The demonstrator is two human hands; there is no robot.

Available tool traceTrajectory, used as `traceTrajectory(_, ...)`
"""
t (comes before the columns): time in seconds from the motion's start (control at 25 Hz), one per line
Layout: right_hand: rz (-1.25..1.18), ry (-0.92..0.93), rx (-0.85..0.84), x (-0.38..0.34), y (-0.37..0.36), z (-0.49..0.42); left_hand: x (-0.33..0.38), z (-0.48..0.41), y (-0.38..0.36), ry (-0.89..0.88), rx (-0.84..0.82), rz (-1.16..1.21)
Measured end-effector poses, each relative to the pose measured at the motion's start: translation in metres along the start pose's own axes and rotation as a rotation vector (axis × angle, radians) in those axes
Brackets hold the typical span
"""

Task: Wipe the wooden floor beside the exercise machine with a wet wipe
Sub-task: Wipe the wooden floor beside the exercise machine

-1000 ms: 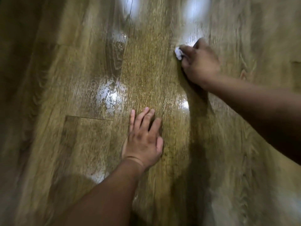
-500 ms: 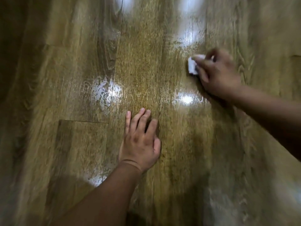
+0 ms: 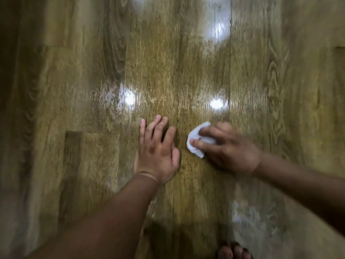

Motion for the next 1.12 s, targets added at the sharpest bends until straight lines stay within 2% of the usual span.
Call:
traceTrajectory(0.04, 0.019, 0.088, -0.026, 0.018, 0.006, -0.002, 0.000, 0.002, -0.001, 0.003, -0.005, -0.002)
traceTrajectory(0.08, 0.095, 0.103, 0.028, 0.049, 0.021, -0.011, 0.000, 0.002, -0.003, 0.000, -0.012, -0.004)
traceTrajectory(0.12, 0.183, 0.009, 0.098, 0.092, 0.040, -0.024, 0.000, 0.002, -0.003, -0.005, -0.018, -0.011)
traceTrajectory(0.16, 0.253, -0.159, 0.147, 0.140, 0.058, -0.033, 0.001, 0.001, -0.003, -0.008, -0.025, -0.019)
traceTrajectory(0.24, 0.261, -0.487, 0.183, 0.212, 0.077, -0.045, 0.000, 0.000, -0.004, -0.001, -0.040, -0.028)
traceTrajectory(0.28, 0.218, -0.635, 0.226, 0.224, 0.079, -0.048, 0.001, 0.000, -0.004, 0.002, -0.043, -0.027)
traceTrajectory(0.36, 0.173, -0.820, 0.282, 0.205, 0.070, -0.037, 0.001, 0.001, -0.005, 0.005, -0.045, -0.014)
traceTrajectory(0.4, 0.185, -0.797, 0.273, 0.178, 0.061, -0.021, 0.001, 0.001, -0.004, 0.008, -0.044, -0.009)
traceTrajectory(0.56, -0.010, -0.381, 0.069, 0.013, 0.022, 0.068, -0.003, 0.000, -0.006, 0.022, -0.051, -0.038)
traceTrajectory(0.64, -0.094, -0.314, 0.041, 0.013, 0.024, 0.082, -0.003, 0.001, -0.006, 0.023, -0.050, -0.049)
traceTrajectory(0.68, -0.083, -0.337, 0.054, 0.035, 0.030, 0.071, -0.002, 0.001, -0.006, 0.021, -0.049, -0.045)
traceTrajectory(0.84, 0.208, -0.463, 0.145, 0.154, 0.065, -0.001, -0.002, 0.001, -0.004, 0.012, -0.043, -0.052)
traceTrajectory(0.96, 0.316, -0.691, 0.144, 0.215, 0.089, -0.018, 0.001, -0.001, -0.003, 0.016, -0.022, -0.031)
traceTrajectory(1.04, 0.300, -0.838, 0.200, 0.209, 0.092, -0.007, 0.002, -0.002, 0.001, 0.013, 0.004, -0.028)
traceTrajectory(1.12, 0.253, -0.838, 0.245, 0.157, 0.076, 0.023, 0.002, -0.001, 0.002, -0.001, 0.012, -0.027)
Point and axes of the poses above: each hand's wrist, its own z-axis away from the middle knuckle, its own y-axis out of the back of the hand, x = y × z, the point moved 10 cm from there along -z, towards the middle knuckle, and after that the axes turned 7 degrees about x, right-handed, at the moved point
